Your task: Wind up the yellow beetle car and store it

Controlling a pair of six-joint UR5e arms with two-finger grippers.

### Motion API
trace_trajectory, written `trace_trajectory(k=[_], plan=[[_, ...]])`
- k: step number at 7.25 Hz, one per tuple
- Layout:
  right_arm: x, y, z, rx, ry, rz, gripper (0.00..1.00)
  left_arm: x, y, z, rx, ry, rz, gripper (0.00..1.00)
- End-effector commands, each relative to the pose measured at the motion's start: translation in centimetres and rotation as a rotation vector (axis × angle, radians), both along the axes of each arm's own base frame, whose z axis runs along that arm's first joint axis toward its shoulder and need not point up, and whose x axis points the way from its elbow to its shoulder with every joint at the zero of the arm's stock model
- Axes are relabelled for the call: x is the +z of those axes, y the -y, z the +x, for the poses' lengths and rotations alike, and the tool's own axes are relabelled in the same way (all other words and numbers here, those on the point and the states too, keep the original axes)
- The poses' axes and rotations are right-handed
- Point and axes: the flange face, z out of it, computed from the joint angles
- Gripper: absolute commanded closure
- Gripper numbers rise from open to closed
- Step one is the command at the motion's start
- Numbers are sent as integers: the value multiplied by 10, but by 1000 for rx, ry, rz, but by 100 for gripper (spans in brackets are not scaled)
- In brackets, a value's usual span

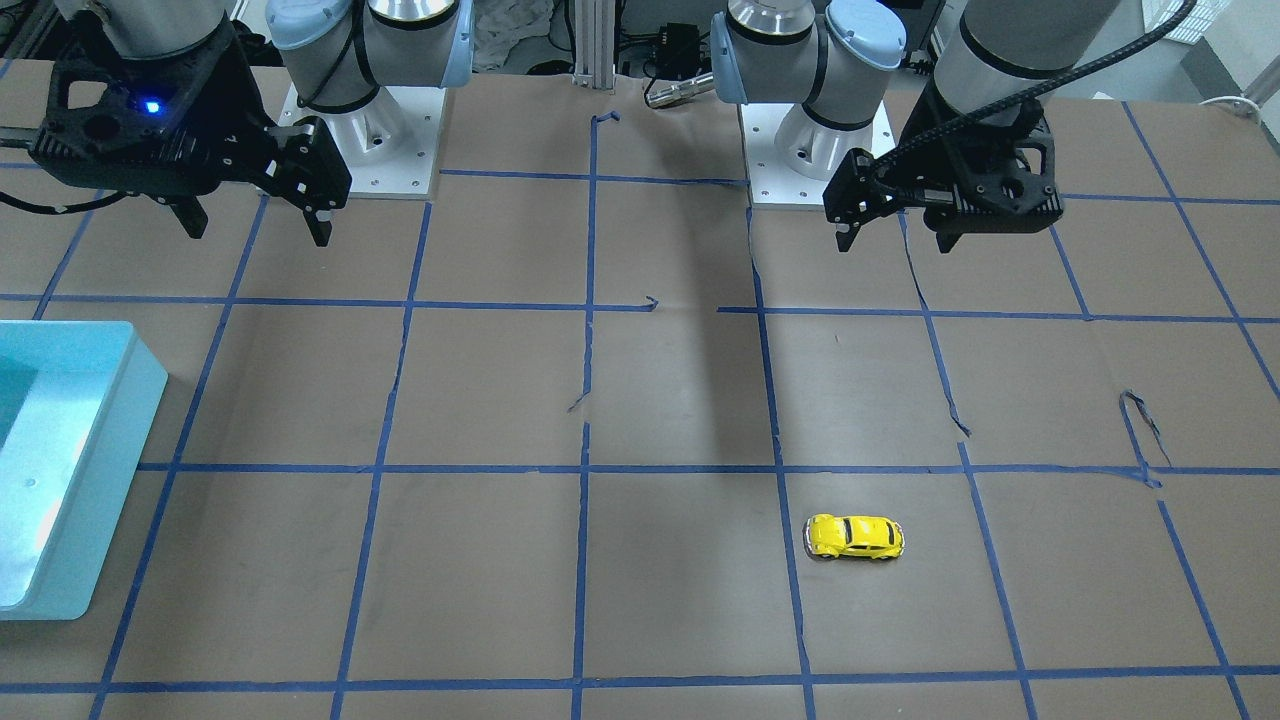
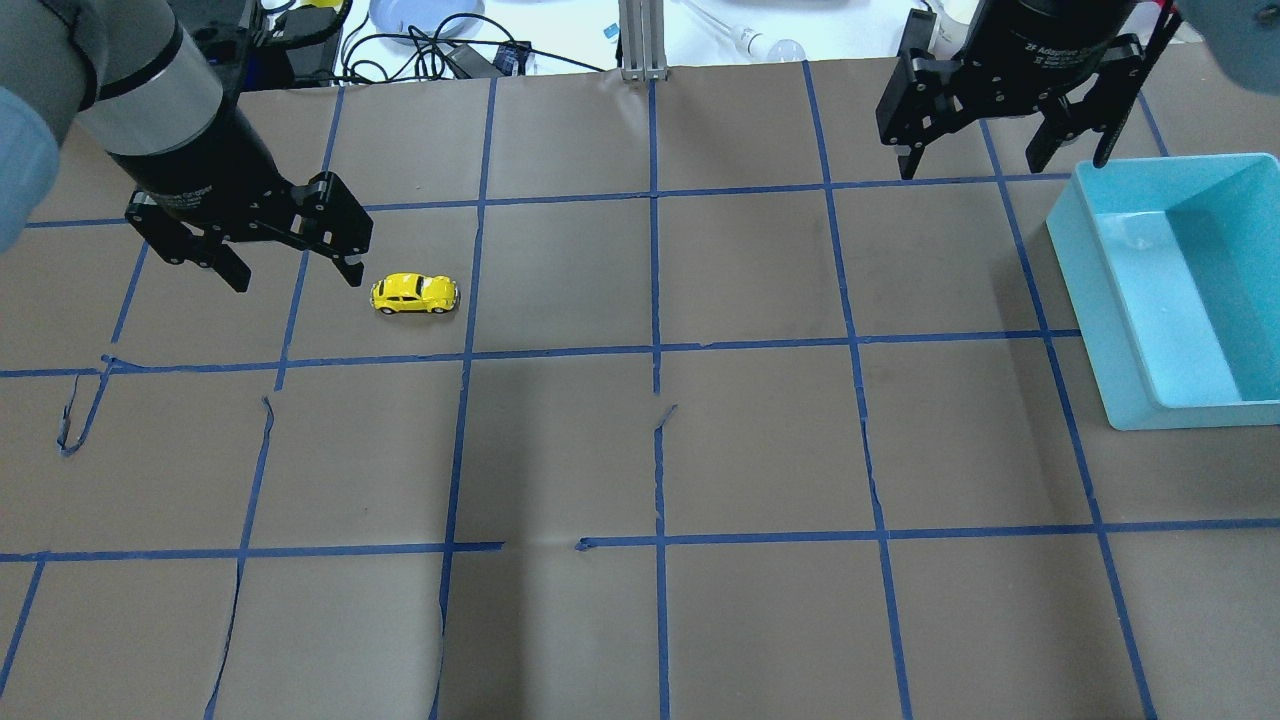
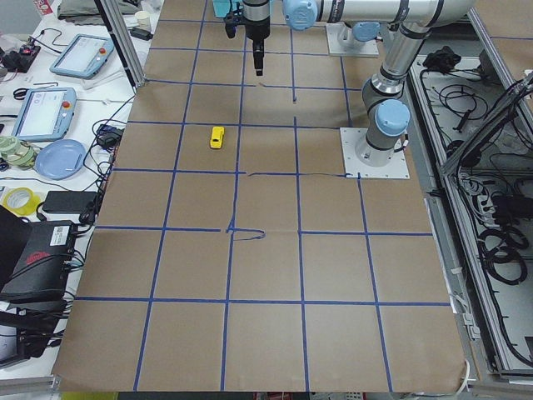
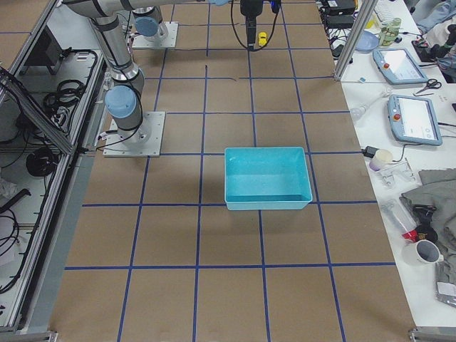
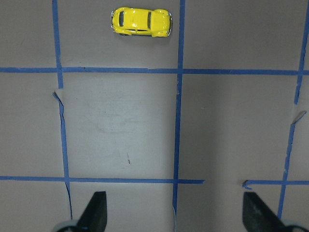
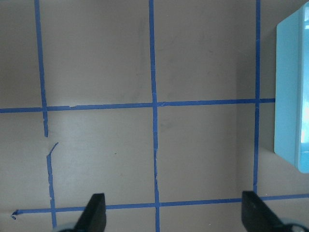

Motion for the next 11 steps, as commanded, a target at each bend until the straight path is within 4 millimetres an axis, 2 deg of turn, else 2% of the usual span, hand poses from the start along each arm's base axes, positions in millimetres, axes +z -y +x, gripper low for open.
trace_trajectory(k=[1, 2, 4, 5, 6, 7, 9, 10, 11], plan=[[-4, 1, -7, -15, 17, 22, 0, -1, 1, 5, 10, -1, 1, 0], [-3, 2, -6, -6, 97, 25, 0, -4, 3, 6, 10, -2, 10, 0], [-1, 1, -6, 36, 86, 16, 0, -27, 20, 20, 38, -7, 54, 0], [-1, 1, -4, 37, 87, 18, 0, -28, 28, 20, 76, -23, 13, 0], [2, 1, -4, 39, 86, 13, 0, -31, 44, 28, 242, -8, -72, 0], [3, 0, -4, 37, 87, 22, 0, -49, 47, 32, 451, -14, -42, 0], [-1, 0, -4, 33, 90, 39, 0, -95, 65, 45, 755, 11, 20, 0], [-2, 0, -4, 36, 82, 41, 0, -108, 82, 47, 828, 1, -36, 0], [-5, 0, -7, 34, 52, 46, 0, -131, 94, 49, 915, 1, -33, 0]])
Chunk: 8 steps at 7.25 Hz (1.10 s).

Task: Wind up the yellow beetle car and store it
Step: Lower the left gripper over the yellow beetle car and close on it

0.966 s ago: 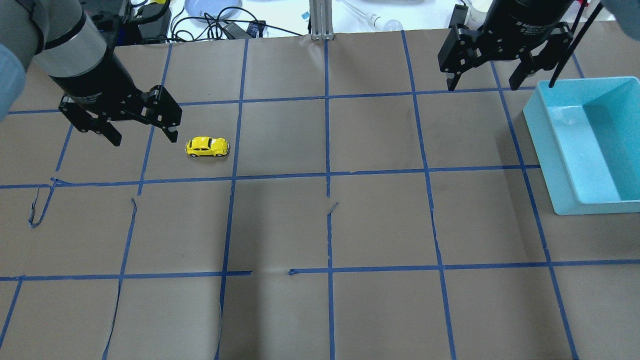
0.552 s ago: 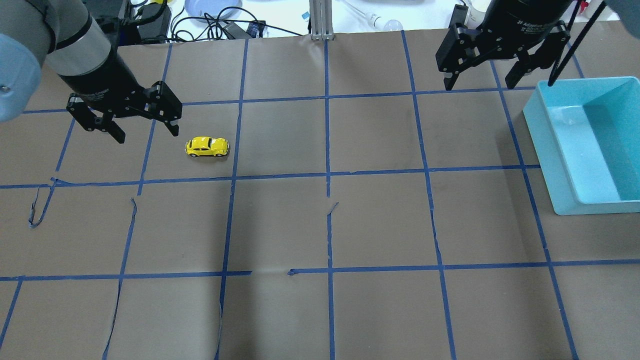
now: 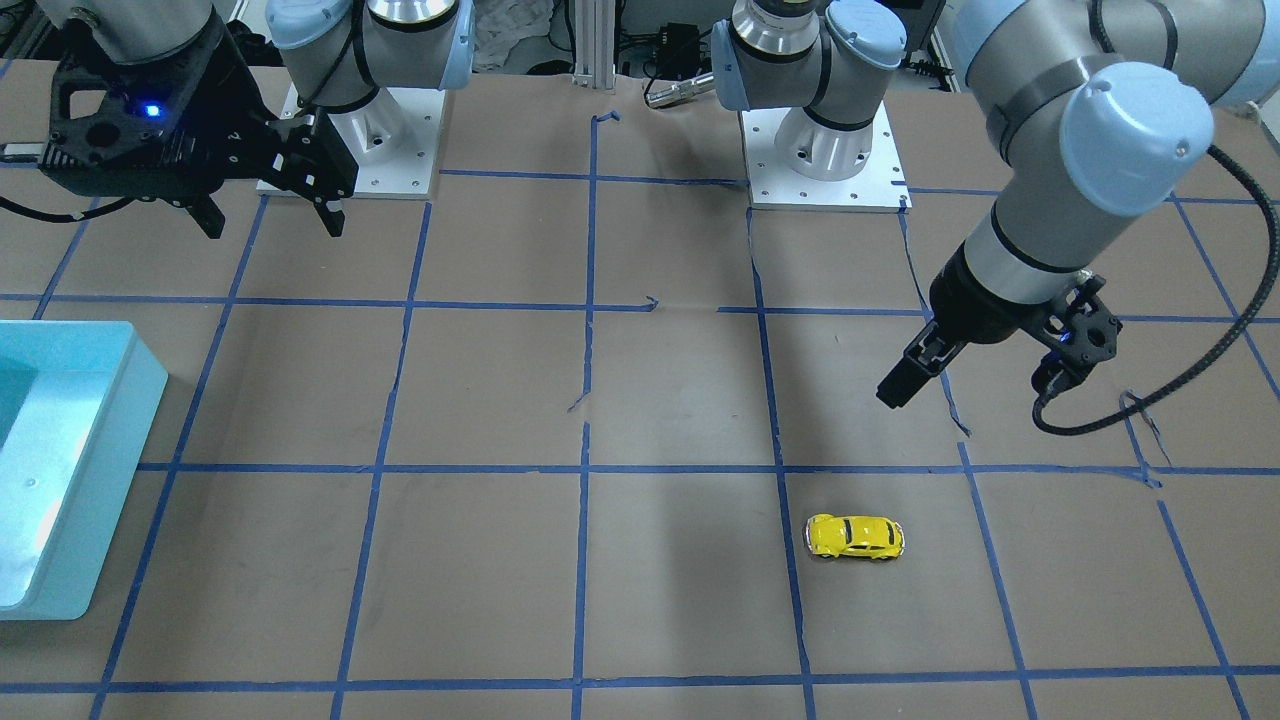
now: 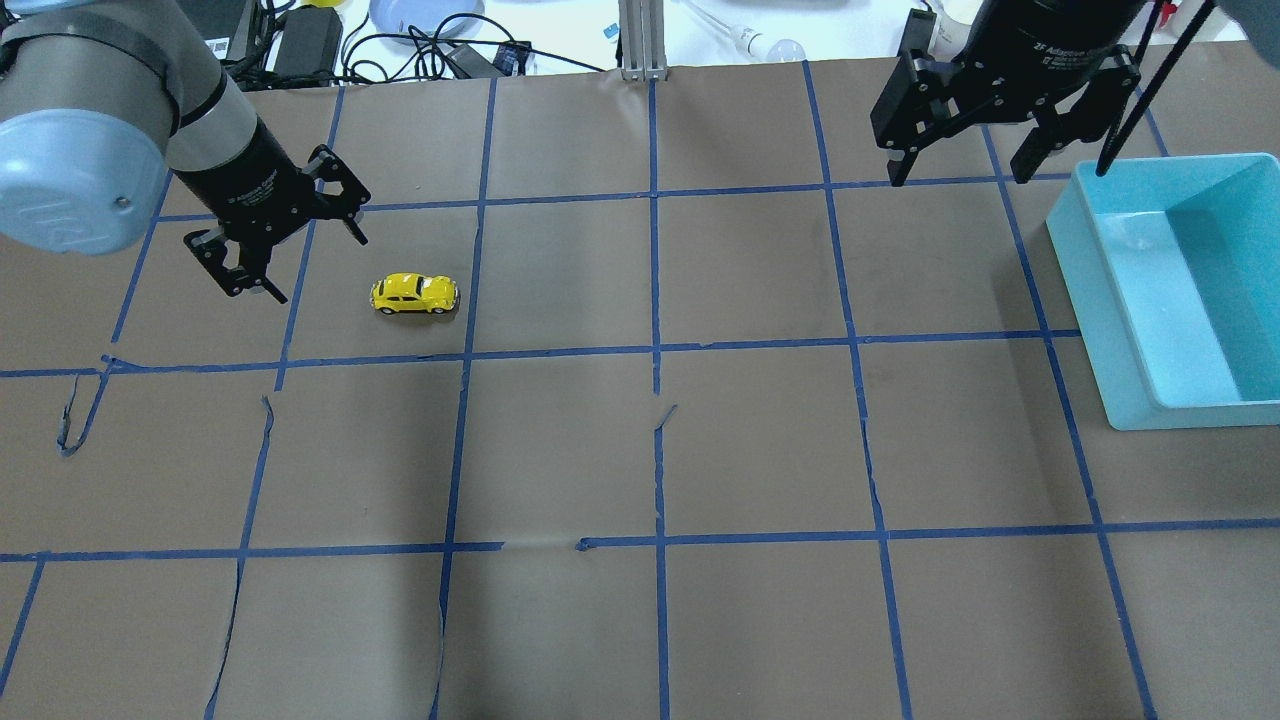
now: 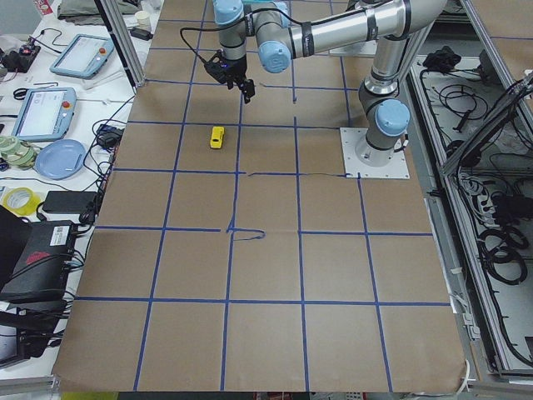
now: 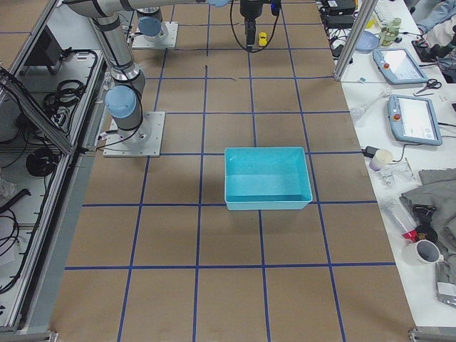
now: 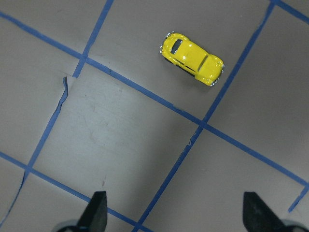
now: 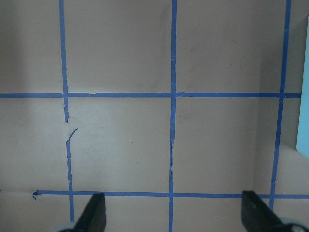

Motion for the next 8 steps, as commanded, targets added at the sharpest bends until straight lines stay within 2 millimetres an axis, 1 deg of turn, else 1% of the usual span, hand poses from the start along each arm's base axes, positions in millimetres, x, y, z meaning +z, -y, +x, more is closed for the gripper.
trace_trajectory(k=[1, 3, 4, 5, 6, 7, 8], plan=[[-1, -1, -4, -19, -41, 2, 0, -58, 30, 4, 175, -4, 6, 0], [-1, 0, -5, -27, -46, -5, 0, -95, 46, 3, 407, -30, 47, 0], [1, 0, -7, -30, -73, -8, 0, -112, 56, 2, 475, -58, 32, 0], [1, -2, -7, -22, -68, 2, 0, -127, 67, 2, 513, -63, -1, 0], [1, -1, -7, -22, -64, -1, 0, -147, 76, 3, 516, -64, -13, 0], [3, -1, -6, -22, -61, -4, 0, -162, 78, 4, 518, -59, 7, 0], [0, -2, -6, -19, -63, 8, 0, -173, 80, 4, 516, -58, 24, 0]])
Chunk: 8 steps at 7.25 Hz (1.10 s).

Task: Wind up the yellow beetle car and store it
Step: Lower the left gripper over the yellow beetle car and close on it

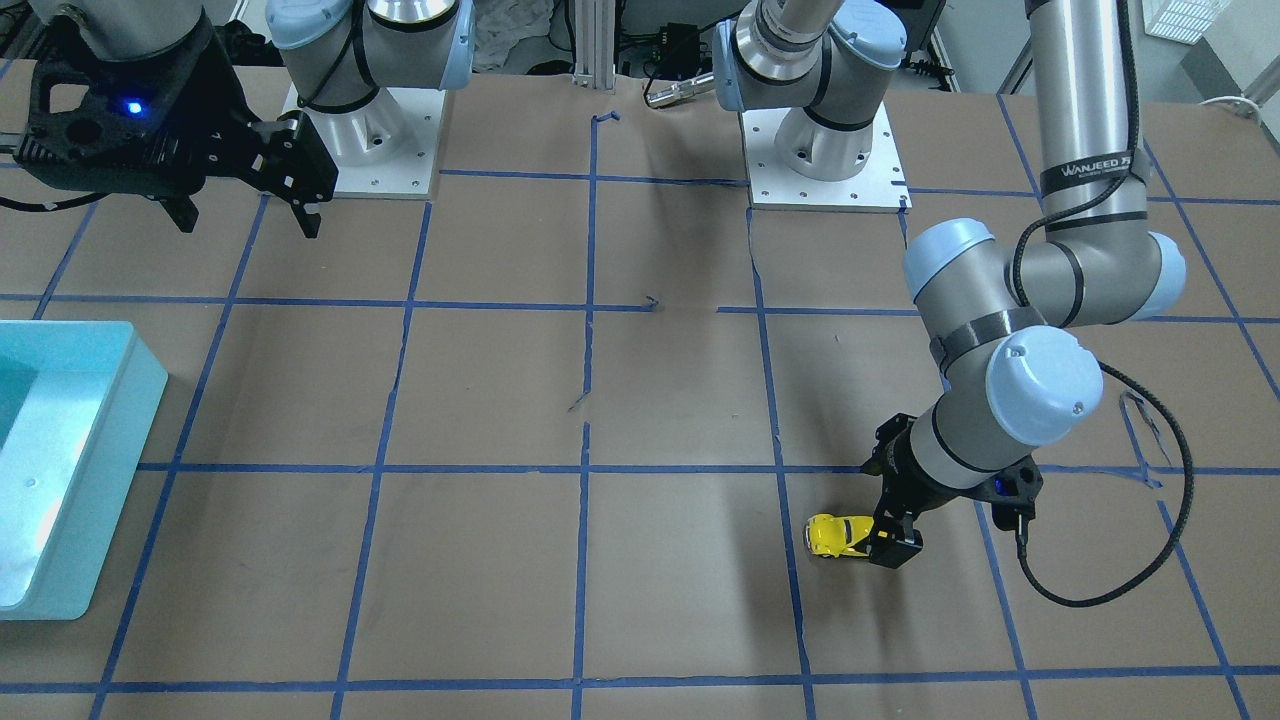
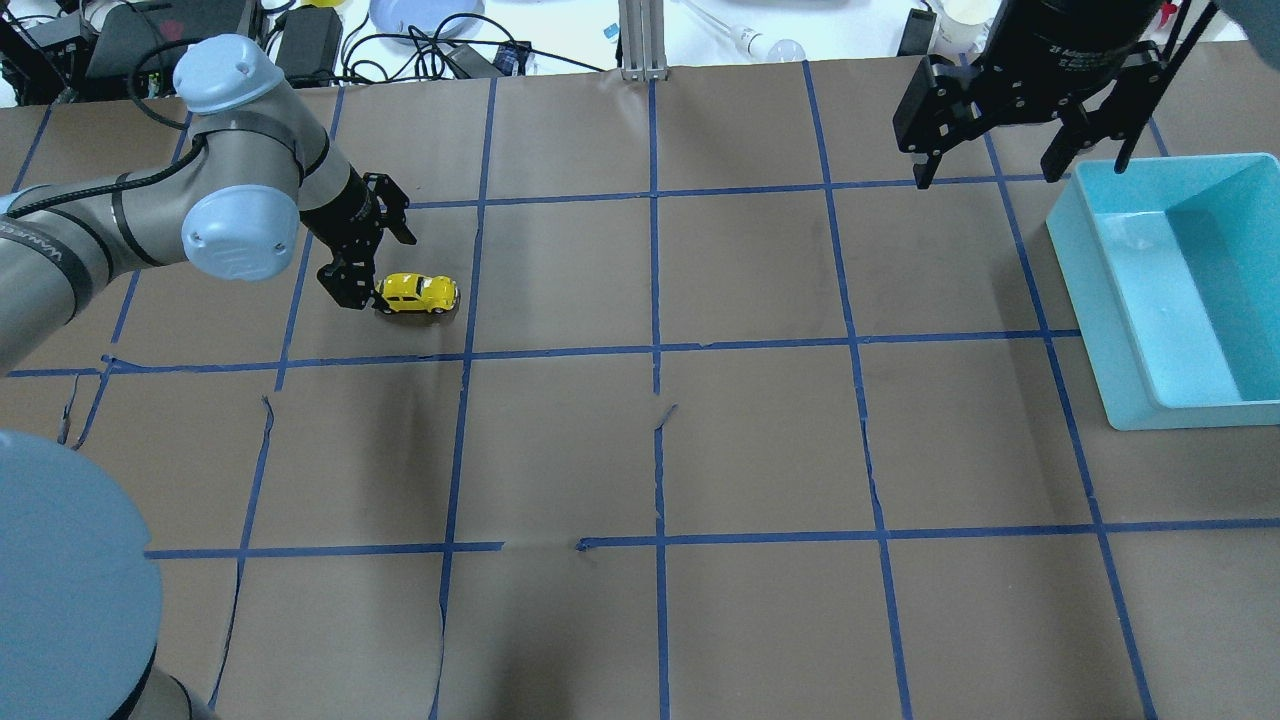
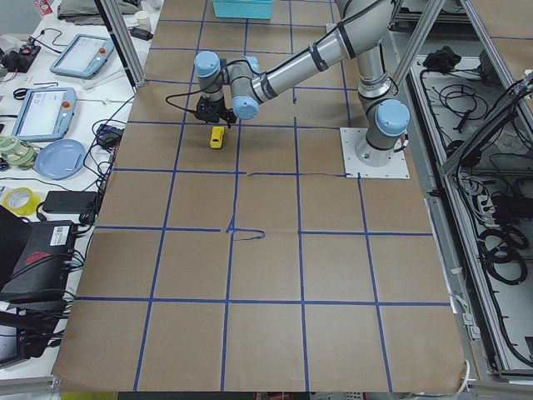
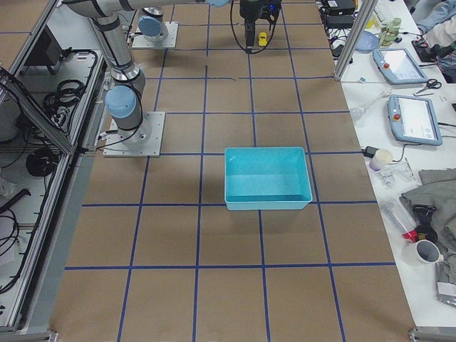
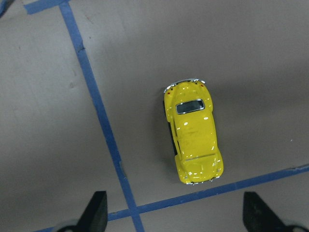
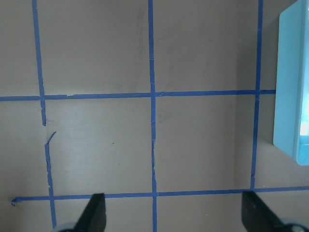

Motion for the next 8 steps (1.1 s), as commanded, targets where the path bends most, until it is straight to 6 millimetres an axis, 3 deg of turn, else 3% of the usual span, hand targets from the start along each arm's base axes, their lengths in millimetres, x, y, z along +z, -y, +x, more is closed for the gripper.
trace_trajectory(k=[1, 3, 4, 6, 7, 8], plan=[[0, 0, -1, -2, -10, 3, 0, -28, 5, 1, 9, -1, 35, 0], [4, -1, -1, 3, -11, -4, 0, -42, 11, 2, 18, 7, 17, 0], [6, -1, -1, -1, -11, -10, 0, -41, 12, 2, 10, 7, 13, 18], [0, 0, 0, -10, -4, -5, 0, -32, 14, 2, 18, 1, -2, 92], [3, 0, 0, -13, -1, -11, 0, -25, 13, 1, 18, -3, -13, 100], [5, 0, 1, -14, -1, -19, 0, -24, 13, 1, 20, -8, -14, 100]])
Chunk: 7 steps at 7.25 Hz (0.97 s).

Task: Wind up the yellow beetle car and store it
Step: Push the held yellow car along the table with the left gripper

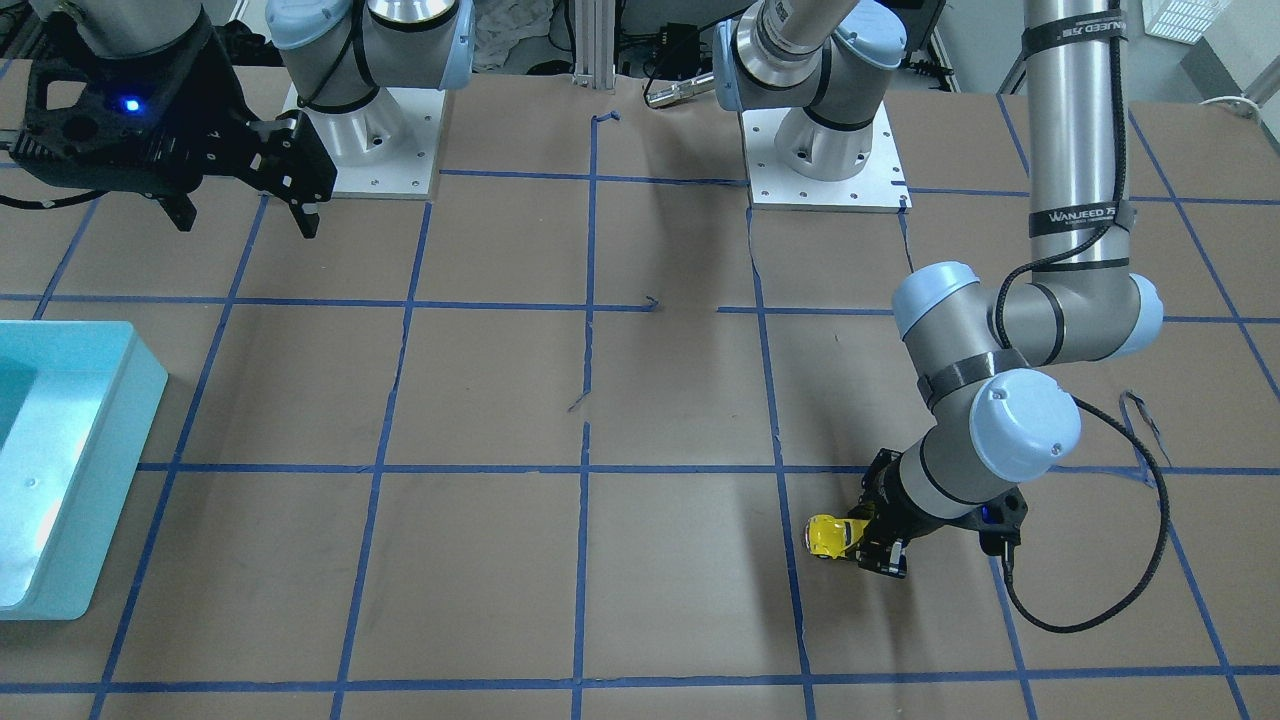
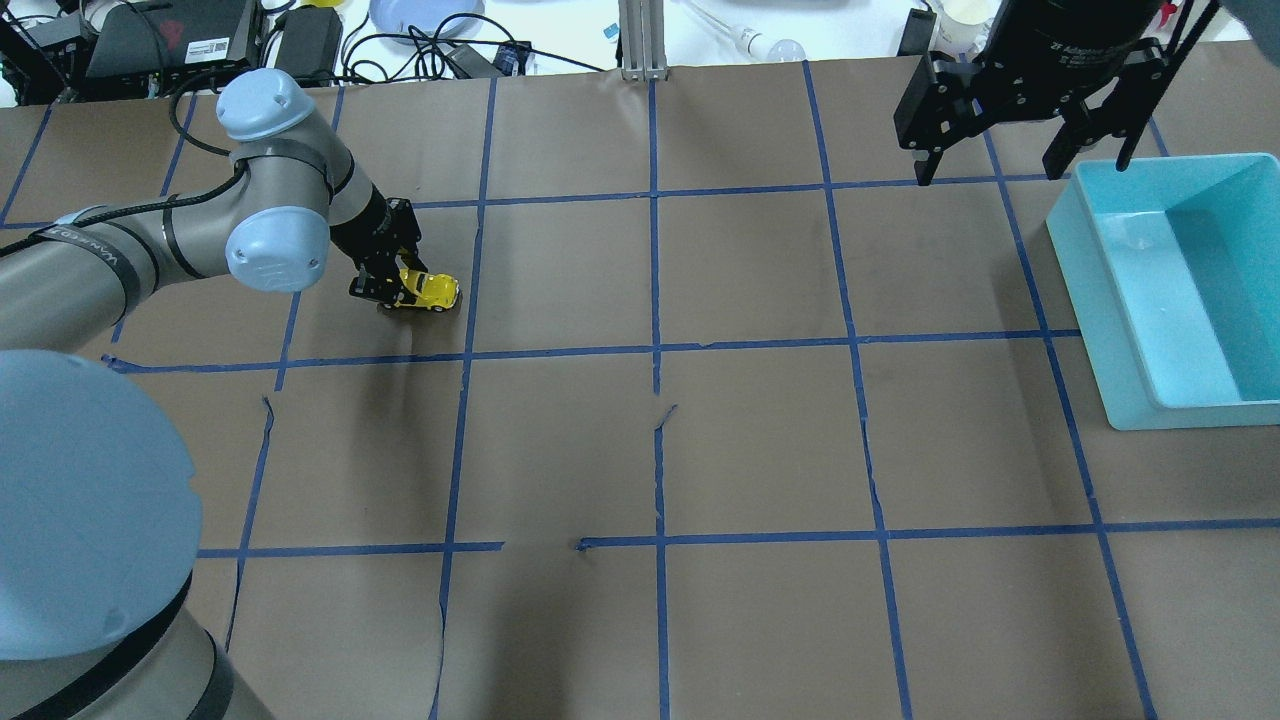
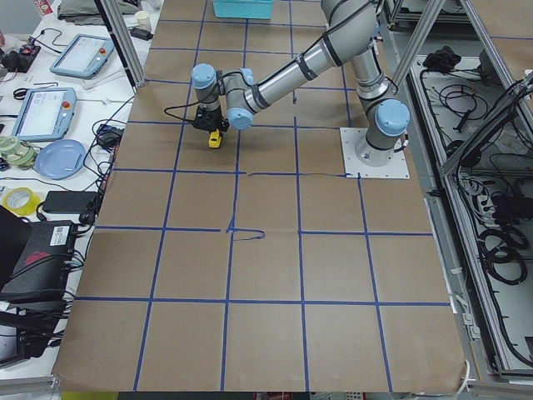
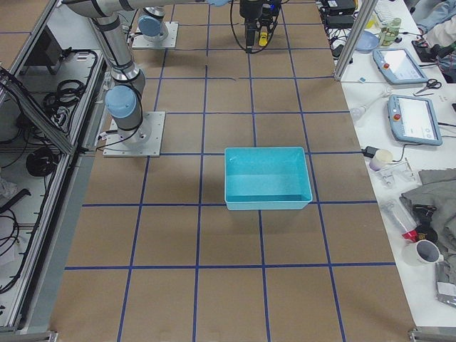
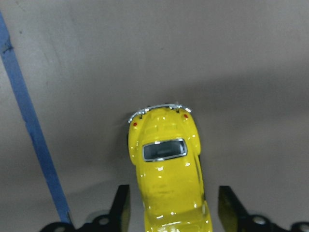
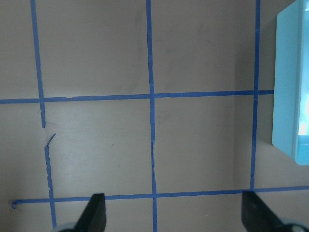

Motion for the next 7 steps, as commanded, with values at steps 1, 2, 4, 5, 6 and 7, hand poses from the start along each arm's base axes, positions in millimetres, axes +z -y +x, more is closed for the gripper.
trace_trajectory(k=[1, 2, 4, 5, 6, 7], plan=[[3, -1, 3, 2, 3, -9, 0, 7, 1, -6, 18, -56, -16, 100], [2, 2, 3, 2, 5, -18, 0, 12, 1, -12, 21, -101, -27, 100], [0, 2, 3, 3, 3, -12, 0, 8, 3, -30, 85, -255, -19, 100], [0, 3, 3, 0, 3, -15, 0, 11, 2, -40, 76, -250, -22, 100], [1, 2, 3, 2, 3, -14, 0, 12, 2, -41, 75, -247, -22, 100], [2, 1, 3, 2, 5, -15, 0, 12, 1, -43, 73, -247, -21, 100]])
